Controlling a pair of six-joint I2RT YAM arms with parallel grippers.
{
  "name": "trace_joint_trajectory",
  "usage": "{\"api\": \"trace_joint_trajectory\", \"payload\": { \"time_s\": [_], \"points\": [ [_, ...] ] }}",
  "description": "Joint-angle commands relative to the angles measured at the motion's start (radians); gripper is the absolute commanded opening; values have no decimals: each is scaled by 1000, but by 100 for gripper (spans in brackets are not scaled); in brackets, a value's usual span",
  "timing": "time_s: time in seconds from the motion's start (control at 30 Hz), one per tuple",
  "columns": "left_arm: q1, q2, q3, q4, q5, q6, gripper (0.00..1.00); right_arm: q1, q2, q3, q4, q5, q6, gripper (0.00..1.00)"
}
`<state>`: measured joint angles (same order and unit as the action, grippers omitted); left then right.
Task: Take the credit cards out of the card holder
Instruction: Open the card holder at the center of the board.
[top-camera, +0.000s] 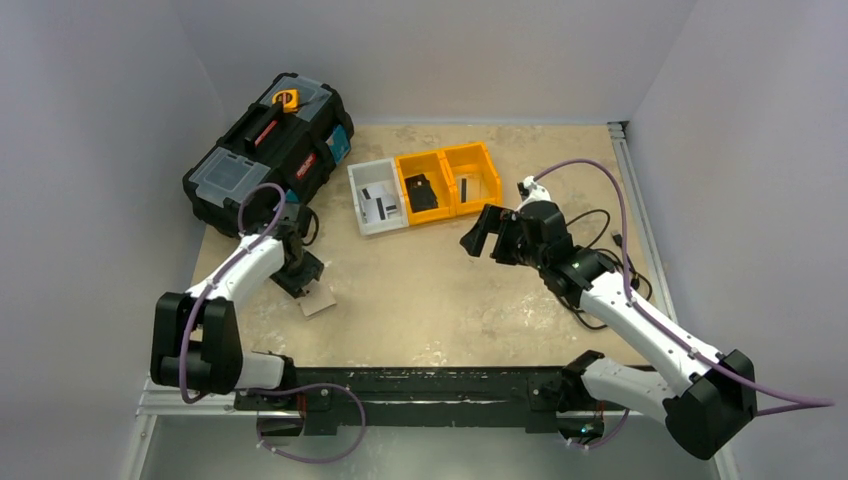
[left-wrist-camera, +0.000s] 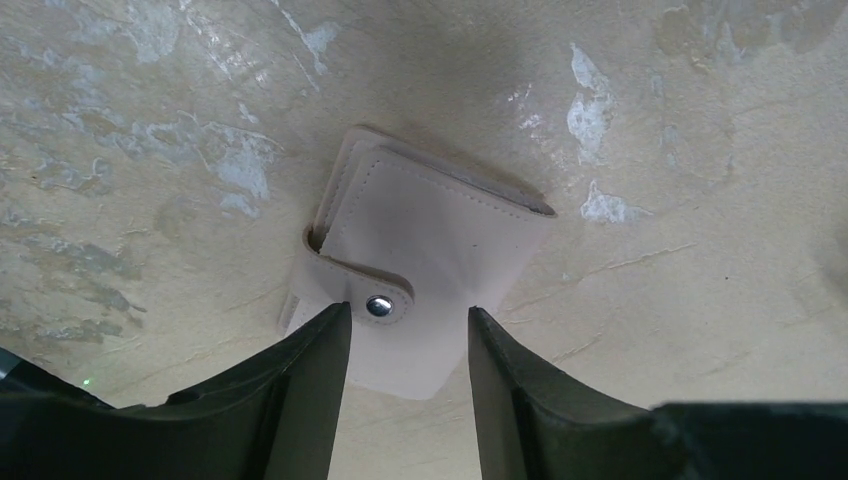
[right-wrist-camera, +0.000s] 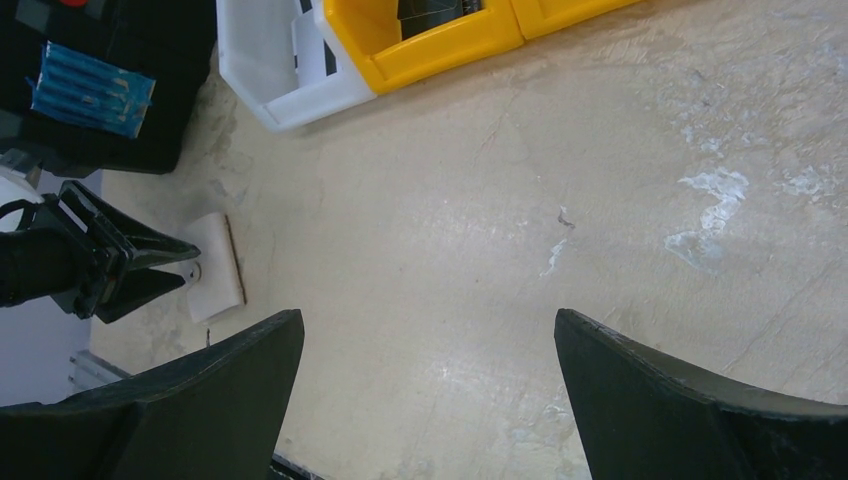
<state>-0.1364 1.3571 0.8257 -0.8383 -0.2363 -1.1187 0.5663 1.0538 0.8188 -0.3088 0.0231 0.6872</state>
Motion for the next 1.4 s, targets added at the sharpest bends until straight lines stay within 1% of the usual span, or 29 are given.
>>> {"api": "trace_joint_trajectory", "payload": {
  "time_s": [0.0,0.13,0.33,0.4,0.43,0.5,0.6,0.67,0.87,0.97,1.07,1.2,1.37],
  "points": [
    [12,13,-15,30,2,-81,45,-2,-31,-14,21,-4,-20,99],
    [19,47,-31,40,1,-113,40,-3,-29,-21,23,-14,-18,99],
    [21,66,-47,42,2,-136,27,-2,-24,-24,17,-17,-26,99],
    [21,61,-52,45,7,-130,20,-3,-22,-28,19,-18,-25,99],
    [21,58,-54,45,15,-125,14,-2,-22,-30,21,-19,-25,99],
    [20,48,-63,50,38,-110,0,-3,-23,-35,23,-19,-22,99],
    [0,11,-92,90,93,-79,0,-2,-23,-45,31,-20,-20,99],
    [-34,-13,-104,117,138,-53,0,-2,-22,-49,33,-19,-22,99],
    [-245,-81,-50,147,224,48,0,-2,-25,-73,43,-14,-3,99],
    [-322,-104,-36,187,295,95,0,-1,-43,-113,72,-18,21,99],
    [-387,-112,-12,191,325,101,0,13,-44,-144,97,-19,42,99],
    [-459,-118,-12,232,371,59,0,88,-8,-158,129,-11,76,99],
    [-489,-138,-18,279,409,46,0,184,60,-157,193,10,130,99]
  ]
}}
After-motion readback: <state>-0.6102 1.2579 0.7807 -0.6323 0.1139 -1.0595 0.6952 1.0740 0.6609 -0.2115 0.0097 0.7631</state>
